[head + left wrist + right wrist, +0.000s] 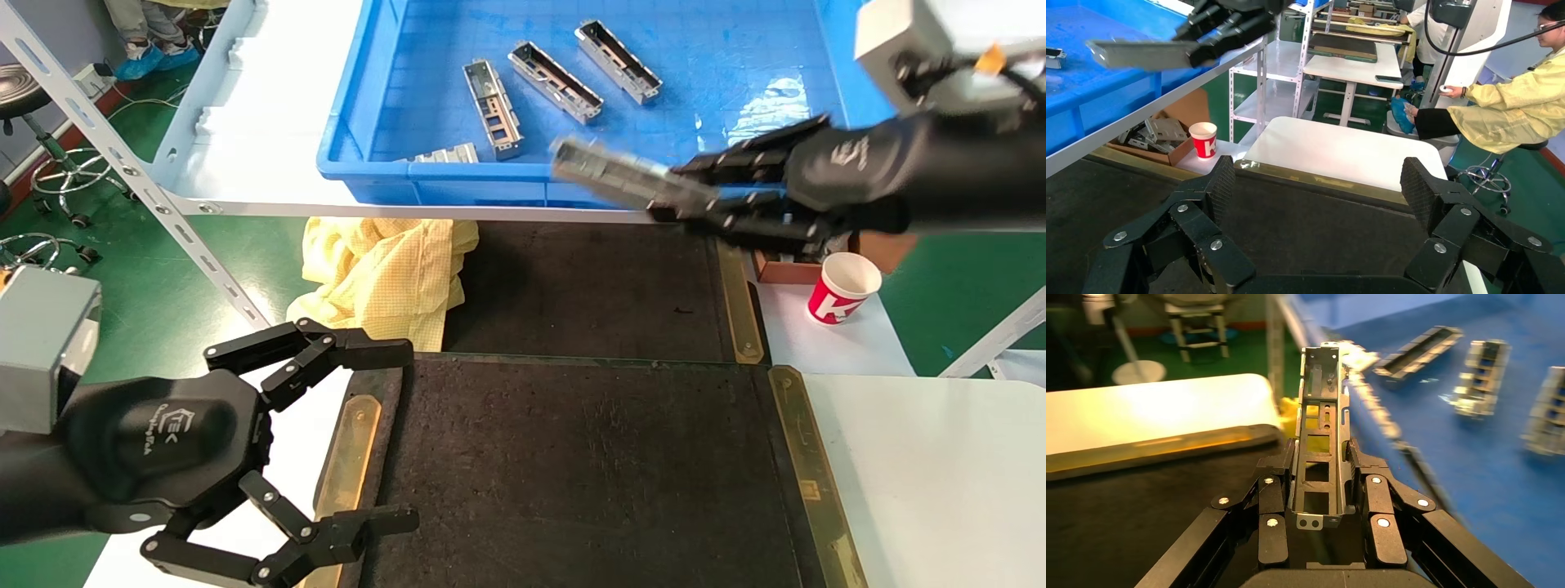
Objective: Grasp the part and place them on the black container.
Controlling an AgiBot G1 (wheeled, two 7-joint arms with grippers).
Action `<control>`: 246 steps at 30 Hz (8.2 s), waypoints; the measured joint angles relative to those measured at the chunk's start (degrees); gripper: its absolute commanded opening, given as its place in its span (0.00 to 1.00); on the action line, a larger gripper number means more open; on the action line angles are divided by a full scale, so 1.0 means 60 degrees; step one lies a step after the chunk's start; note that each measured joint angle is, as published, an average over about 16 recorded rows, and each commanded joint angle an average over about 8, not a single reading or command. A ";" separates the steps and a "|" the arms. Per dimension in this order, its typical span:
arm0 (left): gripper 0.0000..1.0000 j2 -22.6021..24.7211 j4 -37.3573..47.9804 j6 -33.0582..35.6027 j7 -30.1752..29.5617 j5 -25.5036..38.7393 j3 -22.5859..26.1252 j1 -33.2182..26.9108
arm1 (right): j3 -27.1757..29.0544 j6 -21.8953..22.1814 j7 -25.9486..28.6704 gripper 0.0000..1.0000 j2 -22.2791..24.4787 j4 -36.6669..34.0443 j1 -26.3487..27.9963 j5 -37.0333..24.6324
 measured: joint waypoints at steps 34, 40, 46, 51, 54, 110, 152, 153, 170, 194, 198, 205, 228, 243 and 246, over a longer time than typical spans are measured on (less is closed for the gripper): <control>1.00 0.0000 0.0000 0.0000 0.0001 -0.0001 0.0001 0.0000 | -0.2792 0.0718 -0.2812 0.00 -0.2789 -0.2262 -0.1592 0.0468; 1.00 -0.0001 0.0000 -0.0001 0.0001 -0.0001 0.0001 0.0000 | -0.2776 0.1130 -0.3342 0.00 -0.3414 -0.2942 -0.1900 0.0510; 1.00 -0.0001 0.0000 -0.0001 0.0001 -0.0001 0.0002 0.0000 | -0.2731 0.1646 -0.3727 0.00 -0.3922 -0.3275 -0.2231 0.0581; 1.00 -0.0001 0.0000 -0.0001 0.0001 -0.0001 0.0002 0.0000 | -0.2676 0.2135 -0.3844 0.00 -0.4187 -0.3235 -0.2525 0.0700; 1.00 -0.0001 0.0000 -0.0001 0.0001 -0.0001 0.0002 -0.0001 | -0.2647 0.2429 -0.3823 0.00 -0.4274 -0.3093 -0.2697 0.0791; 1.00 -0.0001 0.0000 -0.0001 0.0002 -0.0003 0.0004 -0.0001 | -0.4338 0.5074 -0.2778 0.93 -0.4397 -0.1079 -0.3902 0.1984; 1.00 -0.0003 0.0002 -0.0005 0.0003 -0.0005 0.0005 0.0001 | -0.4578 0.2494 -0.3787 1.00 -0.3806 -0.1743 -0.2736 0.3147; 1.00 -0.0003 0.0002 -0.0005 0.0003 -0.0005 0.0005 0.0001 | -0.4543 0.2510 -0.3767 1.00 -0.3783 -0.1695 -0.2763 0.3145; 1.00 -0.0003 0.0004 -0.0005 0.0003 -0.0005 0.0005 0.0000 | -0.2615 0.2276 -0.2715 1.00 -0.2383 0.0424 -0.4009 0.3287; 1.00 -0.0003 0.0004 -0.0005 0.0004 -0.0006 0.0006 0.0000 | 0.1038 0.1640 -0.0735 1.00 0.0289 0.4352 -0.6326 0.3616; 1.00 -0.0003 0.0004 -0.0005 0.0004 -0.0006 0.0006 0.0000 | 0.1646 0.1534 -0.0405 1.00 0.0733 0.5005 -0.6711 0.3671; 1.00 -0.0003 0.0004 -0.0005 0.0004 -0.0006 0.0007 0.0000 | 0.2708 0.1349 0.0171 1.00 0.1510 0.6148 -0.7385 0.3766; 1.00 -0.0005 0.0007 -0.0007 0.0005 -0.0008 0.0006 0.0002 | 0.4659 0.0997 0.1169 1.00 0.2932 0.8238 -0.8623 0.3957; 1.00 -0.0005 0.0007 -0.0007 0.0005 -0.0008 0.0007 0.0002 | 0.4497 0.1034 0.1122 1.00 0.2816 0.8067 -0.8520 0.3947; 1.00 -0.0005 0.0007 -0.0007 0.0005 -0.0008 0.0007 0.0002 | 0.4481 0.1038 0.1118 1.00 0.2805 0.8051 -0.8510 0.3944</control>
